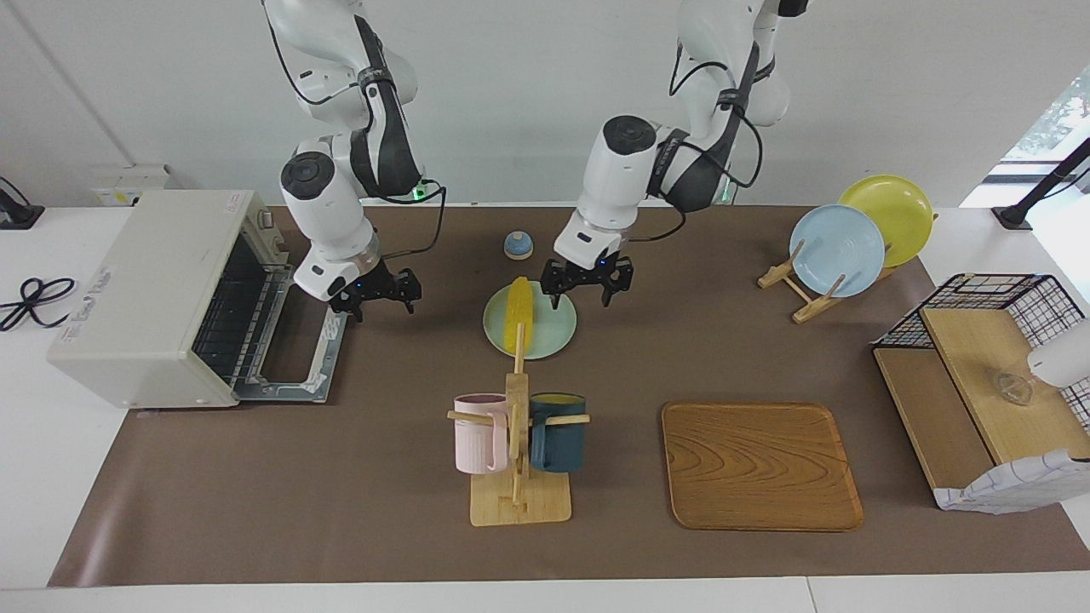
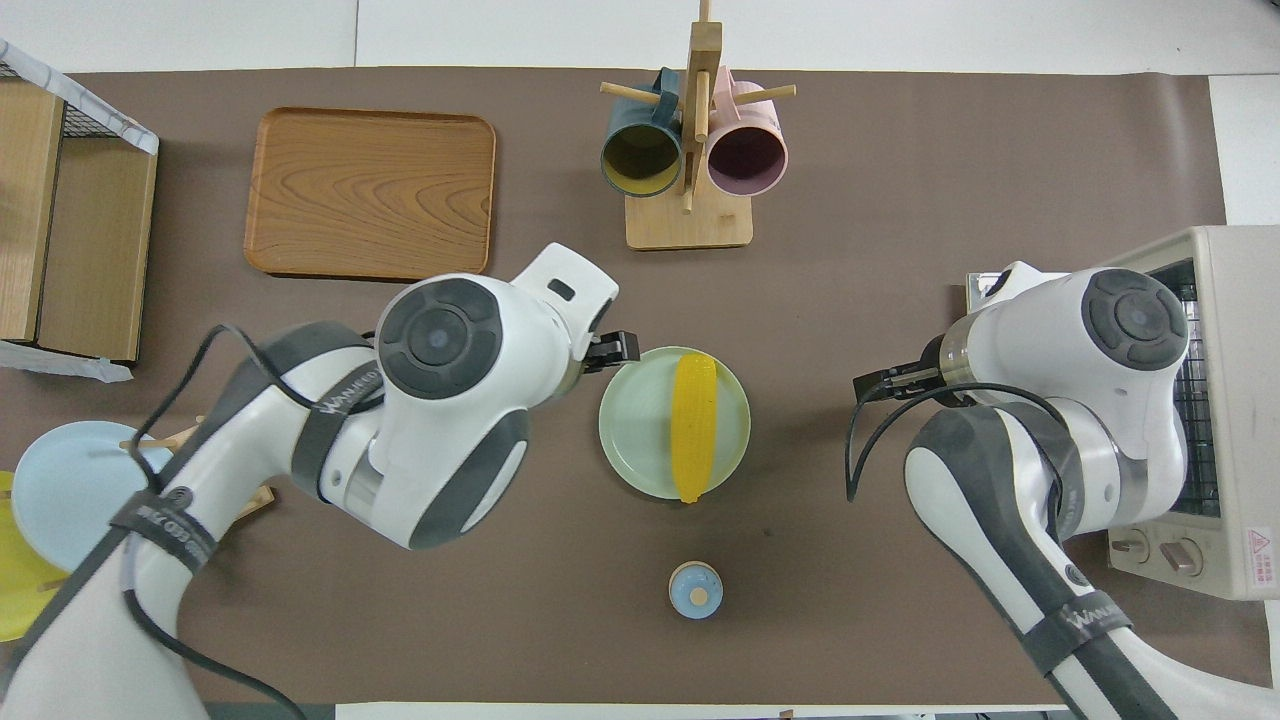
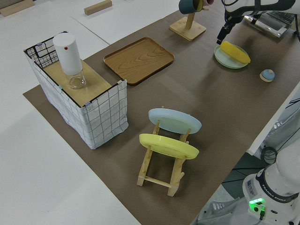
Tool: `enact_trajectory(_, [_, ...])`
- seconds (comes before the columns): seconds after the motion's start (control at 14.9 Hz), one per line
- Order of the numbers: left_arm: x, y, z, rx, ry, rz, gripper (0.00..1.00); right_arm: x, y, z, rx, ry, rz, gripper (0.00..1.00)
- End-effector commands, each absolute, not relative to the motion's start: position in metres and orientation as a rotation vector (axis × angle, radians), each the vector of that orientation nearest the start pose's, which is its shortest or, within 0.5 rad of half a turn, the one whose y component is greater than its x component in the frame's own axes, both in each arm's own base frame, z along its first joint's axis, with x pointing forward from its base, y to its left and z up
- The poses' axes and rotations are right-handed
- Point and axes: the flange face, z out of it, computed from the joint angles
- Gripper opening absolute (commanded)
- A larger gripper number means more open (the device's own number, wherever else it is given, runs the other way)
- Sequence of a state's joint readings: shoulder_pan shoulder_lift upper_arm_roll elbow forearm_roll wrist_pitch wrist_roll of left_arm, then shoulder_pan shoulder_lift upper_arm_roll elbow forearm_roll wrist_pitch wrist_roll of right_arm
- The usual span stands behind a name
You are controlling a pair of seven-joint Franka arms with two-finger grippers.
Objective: Put corn in oven
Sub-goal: 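Release the corn and withdraw the left gripper while the right gripper reaches the plate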
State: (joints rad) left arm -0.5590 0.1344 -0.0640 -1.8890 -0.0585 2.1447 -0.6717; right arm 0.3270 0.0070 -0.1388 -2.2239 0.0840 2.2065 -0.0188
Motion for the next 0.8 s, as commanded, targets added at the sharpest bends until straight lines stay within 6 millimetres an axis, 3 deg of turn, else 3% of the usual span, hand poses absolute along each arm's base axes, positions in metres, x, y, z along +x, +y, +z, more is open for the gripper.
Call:
enact_trajectory(0.0, [0.521, -0.289, 0.483, -3.230, -0.129, -0.041, 1.00, 0.513, 0.117, 0.374, -3.047, -0.252, 0.027, 1.00])
enact_trajectory(0.13, [0.540, -0.229, 0.508, -3.226, -0.128, -0.059, 1.00, 0.514, 0.140, 0.379, -3.048, -0.226, -0.006, 1.00])
enact_trajectory(0.27, [0.548, -0.186, 0.527, -3.217, -0.144, -0.073, 1.00, 0.517, 0.193, 0.398, -3.039, -0.332, -0.009, 1.00])
enact_trajectory(0.4, [0.554, -0.145, 0.541, -3.202, -0.146, -0.049, 1.00, 0.536, 0.221, 0.420, -3.059, -0.274, 0.020, 1.00])
enact_trajectory(0.54, [0.553, -0.118, 0.557, -3.185, -0.145, -0.009, 1.00, 0.539, 0.295, 0.438, -3.069, -0.256, 0.000, 1.00])
enact_trajectory(0.67, [0.546, -0.105, 0.565, -3.175, -0.171, 0.027, 1.00, 0.544, 0.369, 0.431, -3.100, -0.137, -0.002, 1.00])
enact_trajectory(0.74, [0.542, -0.101, 0.565, -3.169, -0.160, 0.066, 1.00, 0.545, 0.407, 0.418, -3.121, -0.094, -0.005, 1.00])
